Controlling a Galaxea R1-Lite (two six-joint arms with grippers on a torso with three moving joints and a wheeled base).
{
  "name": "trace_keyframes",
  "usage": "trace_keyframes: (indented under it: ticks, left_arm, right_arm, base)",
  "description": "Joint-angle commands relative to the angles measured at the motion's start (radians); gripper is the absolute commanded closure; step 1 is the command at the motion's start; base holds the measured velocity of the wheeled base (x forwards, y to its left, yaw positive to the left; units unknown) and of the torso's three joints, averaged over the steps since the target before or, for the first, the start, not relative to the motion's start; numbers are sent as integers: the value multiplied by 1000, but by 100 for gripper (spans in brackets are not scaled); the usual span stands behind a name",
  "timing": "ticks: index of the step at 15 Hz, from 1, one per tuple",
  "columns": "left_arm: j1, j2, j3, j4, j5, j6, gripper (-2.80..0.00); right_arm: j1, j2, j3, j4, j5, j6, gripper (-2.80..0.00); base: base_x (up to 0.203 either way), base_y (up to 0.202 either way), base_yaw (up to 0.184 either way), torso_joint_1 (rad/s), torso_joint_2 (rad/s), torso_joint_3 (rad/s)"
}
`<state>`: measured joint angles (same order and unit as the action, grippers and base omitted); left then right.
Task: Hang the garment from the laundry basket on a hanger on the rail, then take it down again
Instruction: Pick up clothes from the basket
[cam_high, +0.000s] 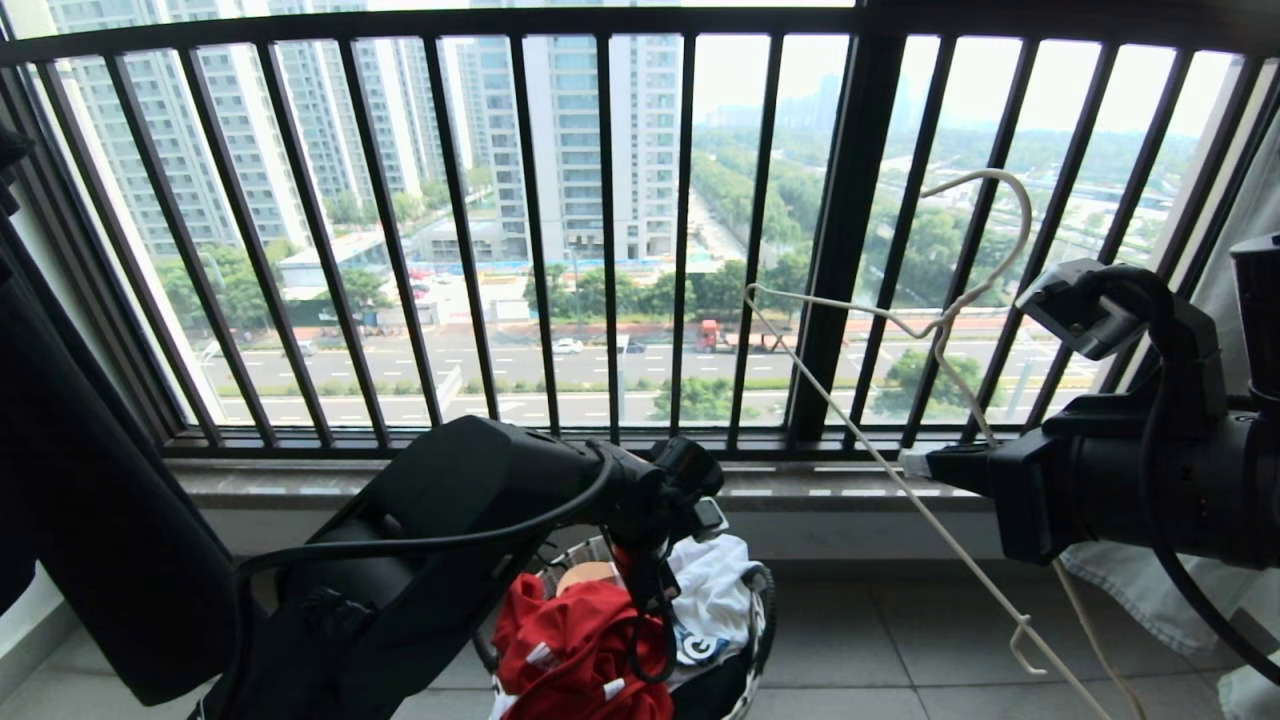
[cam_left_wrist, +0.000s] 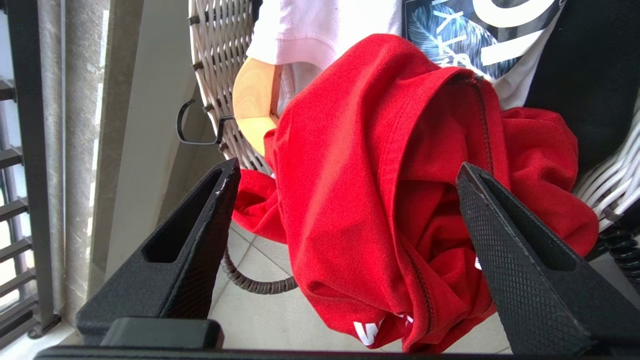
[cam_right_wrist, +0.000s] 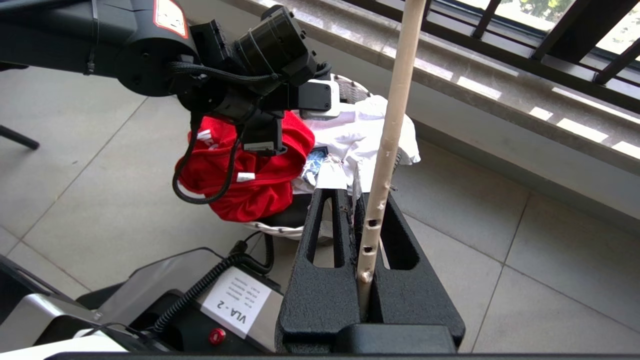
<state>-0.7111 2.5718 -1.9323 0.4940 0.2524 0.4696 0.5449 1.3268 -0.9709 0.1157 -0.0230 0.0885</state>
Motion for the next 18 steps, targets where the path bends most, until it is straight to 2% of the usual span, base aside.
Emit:
trace_keyframes:
  ticks: [1, 3, 6, 12, 18]
  left_arm:
    - [-1, 17, 4, 8, -29, -66, -280]
    - [-1, -1, 43, 15, -61, -82, -280]
    - [-1, -41, 107, 14, -73, -85, -280]
    - [-4, -75, 127, 14, -74, -85, -280]
    - [-28, -96, 128, 17, -71, -92, -280]
  right_arm:
    - [-2, 2, 0, 1, 0, 0, 0]
    - [-2, 2, 0, 1, 0, 0, 0]
    - [-3, 3, -5, 1, 0, 0, 0]
    - [-5, 0, -5, 1, 0, 0, 0]
    - [-5, 0, -5, 1, 0, 0, 0]
  base:
    - [0, 0, 0, 0, 0, 0]
    - [0, 0, 0, 0, 0, 0]
    - [0, 0, 0, 0, 0, 0]
    - [0, 0, 0, 0, 0, -14]
    - [0, 0, 0, 1, 3, -180]
